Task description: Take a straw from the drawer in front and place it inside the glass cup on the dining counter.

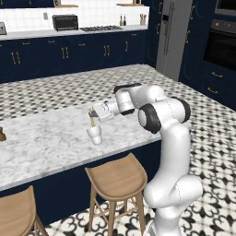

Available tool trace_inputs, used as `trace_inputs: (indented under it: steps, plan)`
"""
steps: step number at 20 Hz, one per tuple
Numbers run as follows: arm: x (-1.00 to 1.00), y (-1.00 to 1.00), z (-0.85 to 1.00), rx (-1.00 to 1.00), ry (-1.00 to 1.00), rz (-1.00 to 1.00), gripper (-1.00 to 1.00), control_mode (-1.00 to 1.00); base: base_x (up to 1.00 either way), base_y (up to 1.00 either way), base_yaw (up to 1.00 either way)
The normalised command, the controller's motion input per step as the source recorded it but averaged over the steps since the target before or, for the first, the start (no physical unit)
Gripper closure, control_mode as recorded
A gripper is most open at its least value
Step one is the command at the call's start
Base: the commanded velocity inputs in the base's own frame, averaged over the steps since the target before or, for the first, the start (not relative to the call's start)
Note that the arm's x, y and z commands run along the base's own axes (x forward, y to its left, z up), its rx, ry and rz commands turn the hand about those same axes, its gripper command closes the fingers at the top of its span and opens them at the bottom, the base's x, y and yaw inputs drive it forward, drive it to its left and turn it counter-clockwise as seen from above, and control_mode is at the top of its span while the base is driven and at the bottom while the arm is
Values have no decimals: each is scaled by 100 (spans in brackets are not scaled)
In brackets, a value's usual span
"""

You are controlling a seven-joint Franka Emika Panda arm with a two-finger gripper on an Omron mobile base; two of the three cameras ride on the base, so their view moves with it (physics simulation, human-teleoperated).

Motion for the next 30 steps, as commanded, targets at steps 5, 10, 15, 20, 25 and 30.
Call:
trace_inputs:
  steps: [5, 10, 15, 20, 25, 30]
  plan:
    - [-80, 0, -1, 0, -7, 0, 100, -100, 0, 0, 0]
    - [-67, 0, -10, 0, -3, 0, 100, -100, 0, 0, 0]
    - [-15, -6, -10, 0, -5, 0, 100, -100, 0, 0, 0]
    - [2, -25, -12, 0, -6, 0, 100, -100, 0, 0, 0]
    - [1, -4, -7, 0, -6, 0, -100, -100, 0, 0, 0]
    - [0, 0, 0, 0, -6, 0, -100, -100, 0, 0, 0]
